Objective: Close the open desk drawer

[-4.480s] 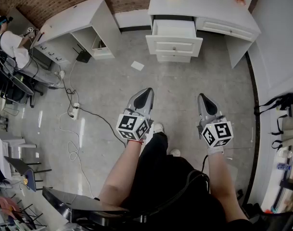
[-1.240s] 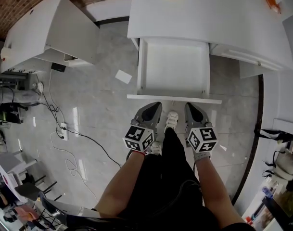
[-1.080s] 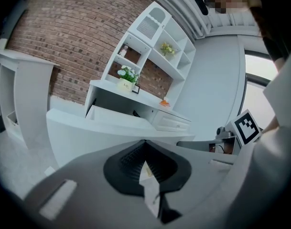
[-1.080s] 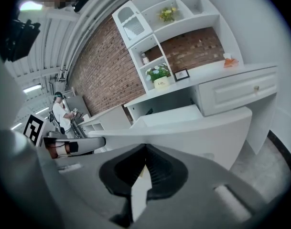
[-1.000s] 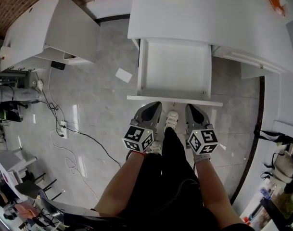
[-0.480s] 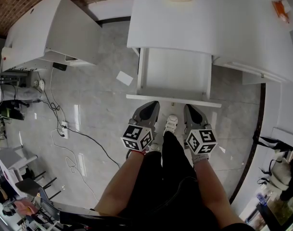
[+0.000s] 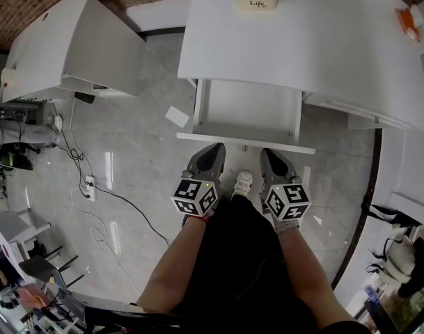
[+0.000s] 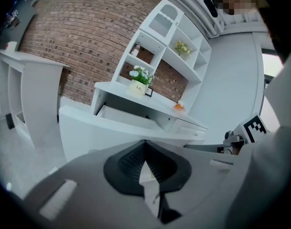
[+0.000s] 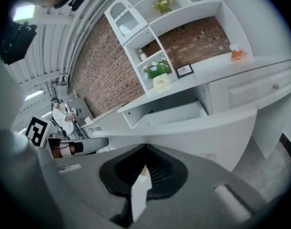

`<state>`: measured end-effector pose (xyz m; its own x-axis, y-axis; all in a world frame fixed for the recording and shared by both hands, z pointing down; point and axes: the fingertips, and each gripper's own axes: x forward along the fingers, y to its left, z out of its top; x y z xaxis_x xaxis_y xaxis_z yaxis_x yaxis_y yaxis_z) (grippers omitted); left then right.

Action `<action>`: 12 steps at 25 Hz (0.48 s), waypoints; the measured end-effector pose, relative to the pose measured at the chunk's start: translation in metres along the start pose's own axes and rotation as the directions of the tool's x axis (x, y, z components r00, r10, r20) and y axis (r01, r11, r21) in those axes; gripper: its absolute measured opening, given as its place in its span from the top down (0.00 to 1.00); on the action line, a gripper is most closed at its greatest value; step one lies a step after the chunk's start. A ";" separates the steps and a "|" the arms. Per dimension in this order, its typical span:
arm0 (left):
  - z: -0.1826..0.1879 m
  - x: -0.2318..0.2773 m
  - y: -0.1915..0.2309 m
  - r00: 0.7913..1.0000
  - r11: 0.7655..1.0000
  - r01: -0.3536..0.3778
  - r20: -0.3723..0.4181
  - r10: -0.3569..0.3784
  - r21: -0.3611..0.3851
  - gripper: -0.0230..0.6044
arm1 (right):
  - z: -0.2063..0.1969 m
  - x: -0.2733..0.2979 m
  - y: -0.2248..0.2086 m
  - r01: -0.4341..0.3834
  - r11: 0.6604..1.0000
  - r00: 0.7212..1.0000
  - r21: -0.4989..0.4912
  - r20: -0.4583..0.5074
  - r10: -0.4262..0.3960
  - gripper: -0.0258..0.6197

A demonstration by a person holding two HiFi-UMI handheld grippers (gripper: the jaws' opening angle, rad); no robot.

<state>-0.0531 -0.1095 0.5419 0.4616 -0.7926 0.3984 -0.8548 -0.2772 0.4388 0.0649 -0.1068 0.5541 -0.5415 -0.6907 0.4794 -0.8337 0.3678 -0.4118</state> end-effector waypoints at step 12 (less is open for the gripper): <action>0.019 0.024 0.013 1.000 1.000 0.026 0.007 -0.026 0.011 0.96 | 0.020 0.025 -0.009 0.019 1.000 1.000 0.008 0.010 -0.019 0.96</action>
<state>-0.0576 -0.1422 0.5419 0.4819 -0.7889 0.3814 -0.8451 -0.3034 0.4402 0.0606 -0.1402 0.5543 -0.5242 -0.7039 0.4793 -0.8430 0.3493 -0.4090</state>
